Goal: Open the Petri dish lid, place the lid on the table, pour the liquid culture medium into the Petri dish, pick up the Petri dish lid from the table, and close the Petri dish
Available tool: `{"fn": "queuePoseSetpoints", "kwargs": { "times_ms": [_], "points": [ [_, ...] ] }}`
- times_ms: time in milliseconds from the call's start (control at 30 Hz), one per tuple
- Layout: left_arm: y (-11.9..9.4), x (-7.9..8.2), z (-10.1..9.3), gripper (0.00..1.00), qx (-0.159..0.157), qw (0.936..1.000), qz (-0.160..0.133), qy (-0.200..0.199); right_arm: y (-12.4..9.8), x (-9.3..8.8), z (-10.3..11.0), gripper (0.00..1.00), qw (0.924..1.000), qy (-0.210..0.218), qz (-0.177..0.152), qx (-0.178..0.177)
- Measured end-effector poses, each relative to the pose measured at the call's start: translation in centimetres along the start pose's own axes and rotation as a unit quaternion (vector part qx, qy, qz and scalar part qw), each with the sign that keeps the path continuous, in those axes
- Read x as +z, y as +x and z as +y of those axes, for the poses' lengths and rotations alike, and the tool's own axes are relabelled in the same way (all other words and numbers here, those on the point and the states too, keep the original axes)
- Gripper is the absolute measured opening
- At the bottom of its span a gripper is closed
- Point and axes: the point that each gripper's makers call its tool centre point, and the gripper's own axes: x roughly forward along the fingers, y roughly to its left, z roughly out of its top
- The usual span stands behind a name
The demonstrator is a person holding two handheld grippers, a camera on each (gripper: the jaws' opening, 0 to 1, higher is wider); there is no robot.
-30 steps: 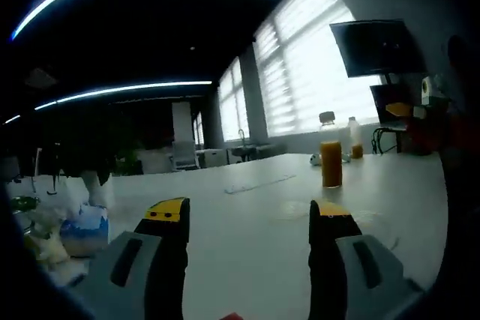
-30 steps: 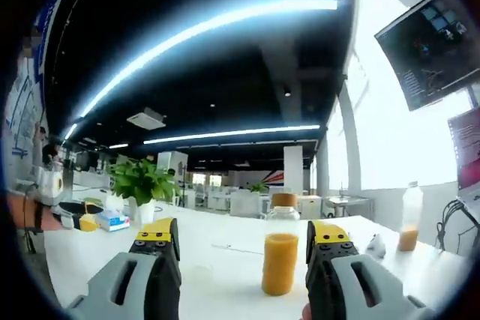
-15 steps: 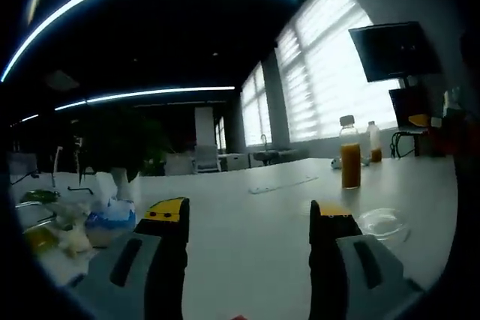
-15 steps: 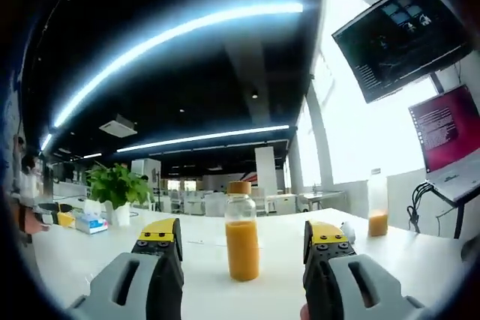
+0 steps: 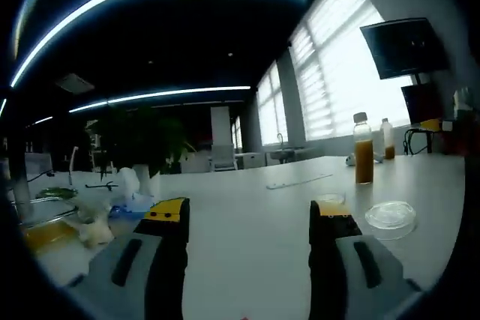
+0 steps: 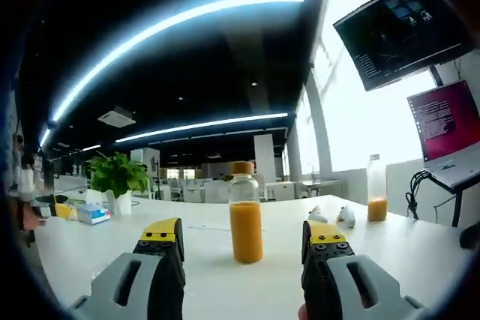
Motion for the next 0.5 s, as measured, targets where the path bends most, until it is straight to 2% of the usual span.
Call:
{"fn": "queuePoseSetpoints", "kwargs": {
  "times_ms": [67,133,200,300,500],
  "points": [
    [-0.1,0.0,0.2,0.56,0.002,0.9999,0.002,0.011,-0.4,0.0,0.1,0.58,0.9998,0.017,0.004,0.003],
    [-0.2,-0.1,0.3,0.56,0.002,0.9999,0.003,0.016,-0.7,0.0,0.1,0.58,0.9999,0.012,0.006,0.007],
    [-0.2,0.0,0.5,0.56,0.005,0.9999,0.003,0.011,-0.8,0.0,-0.4,0.58,0.9999,0.005,0.01,-0.003],
    [-0.2,0.1,0.6,0.56,0.008,1.0,0.002,0.004,-1.0,-0.1,-1.3,0.58,0.9997,0.02,0.01,-0.013],
    [-0.2,0.4,0.6,0.55,0.014,0.9998,-0.001,-0.014,-0.8,-0.6,-1.7,0.58,0.9994,0.008,0.03,-0.014]
  ]
}}
